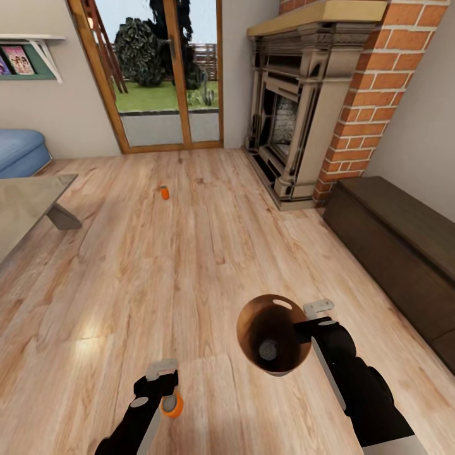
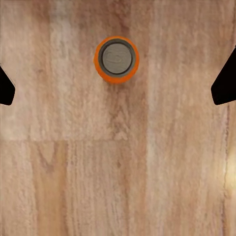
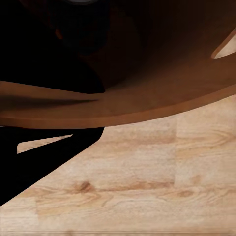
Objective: Put the three can of soda from the living room inside the tash can in the kitchen.
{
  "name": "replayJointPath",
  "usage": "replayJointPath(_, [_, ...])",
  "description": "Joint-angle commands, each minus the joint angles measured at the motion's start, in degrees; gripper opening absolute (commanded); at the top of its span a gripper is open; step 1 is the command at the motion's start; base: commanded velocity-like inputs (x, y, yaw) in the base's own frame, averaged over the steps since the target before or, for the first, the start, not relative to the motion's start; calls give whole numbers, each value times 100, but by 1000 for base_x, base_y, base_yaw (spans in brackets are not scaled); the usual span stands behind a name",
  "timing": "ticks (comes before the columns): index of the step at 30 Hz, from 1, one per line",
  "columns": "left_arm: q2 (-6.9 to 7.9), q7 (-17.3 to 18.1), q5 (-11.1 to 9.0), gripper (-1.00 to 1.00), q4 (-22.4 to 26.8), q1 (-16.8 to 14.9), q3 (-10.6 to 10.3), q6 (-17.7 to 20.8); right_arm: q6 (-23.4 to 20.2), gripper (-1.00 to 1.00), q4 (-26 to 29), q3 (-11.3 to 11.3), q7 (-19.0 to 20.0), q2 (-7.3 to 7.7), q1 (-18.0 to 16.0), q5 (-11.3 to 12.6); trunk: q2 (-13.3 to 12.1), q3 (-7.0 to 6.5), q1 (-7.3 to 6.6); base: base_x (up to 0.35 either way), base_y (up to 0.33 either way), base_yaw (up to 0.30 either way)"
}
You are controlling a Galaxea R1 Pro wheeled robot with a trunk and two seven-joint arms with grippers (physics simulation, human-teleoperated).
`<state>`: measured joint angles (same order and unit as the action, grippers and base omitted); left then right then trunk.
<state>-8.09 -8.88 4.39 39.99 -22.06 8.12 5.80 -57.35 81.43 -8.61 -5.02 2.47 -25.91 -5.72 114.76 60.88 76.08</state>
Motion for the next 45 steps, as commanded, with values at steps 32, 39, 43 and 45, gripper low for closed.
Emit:
replayJointPath(32, [0,0,0,100,0,0,5,0,5,-100,2,-1,18,-1,-2,62,883,548,483,22,0,0])
replayJointPath(39, [0,0,0,100,-8,0,5,0,5,-100,3,-1,18,-1,-2,62,1163,738,637,0,0,0])
replayJointPath(43, [0,0,-1,100,-9,0,5,0,5,-100,4,-1,18,-1,-2,62,1324,846,724,0,0,0])
replayJointPath(45, [0,0,0,100,-9,0,5,0,5,-100,4,-1,18,-1,-2,62,1404,900,768,0,0,0])
